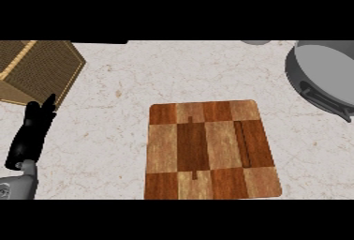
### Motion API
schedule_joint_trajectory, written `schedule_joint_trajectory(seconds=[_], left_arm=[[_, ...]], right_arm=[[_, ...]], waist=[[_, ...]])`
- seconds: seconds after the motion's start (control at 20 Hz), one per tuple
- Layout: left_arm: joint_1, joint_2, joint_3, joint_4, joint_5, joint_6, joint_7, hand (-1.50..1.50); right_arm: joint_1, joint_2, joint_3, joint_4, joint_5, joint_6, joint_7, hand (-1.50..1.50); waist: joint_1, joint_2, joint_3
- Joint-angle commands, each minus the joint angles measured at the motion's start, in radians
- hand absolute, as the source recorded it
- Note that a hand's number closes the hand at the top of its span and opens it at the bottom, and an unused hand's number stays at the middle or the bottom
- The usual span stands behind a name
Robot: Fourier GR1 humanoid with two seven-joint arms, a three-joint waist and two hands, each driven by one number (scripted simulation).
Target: Pick the sweet potato from the cutting board and place it in the pot
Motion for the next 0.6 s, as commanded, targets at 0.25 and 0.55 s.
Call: schedule_joint_trajectory(seconds=[0.25, 0.55], left_arm=[[-0.015, -0.008, 0.0, 0.028, -0.02, 0.004, -0.025, 0.0], [-0.064, -0.016, 0.003, 0.046, -0.012, 0.001, 0.002, 0.0]], right_arm=[[-0.155, 0.165, 0.121, 0.194, 0.121, -0.028, 0.01, 1.5], [-0.246, 0.205, 0.109, 0.371, 0.128, 0.046, 0.057, 1.5]], waist=[[0.003, 0.006, 0.001], [0.015, 0.013, 0.002]])
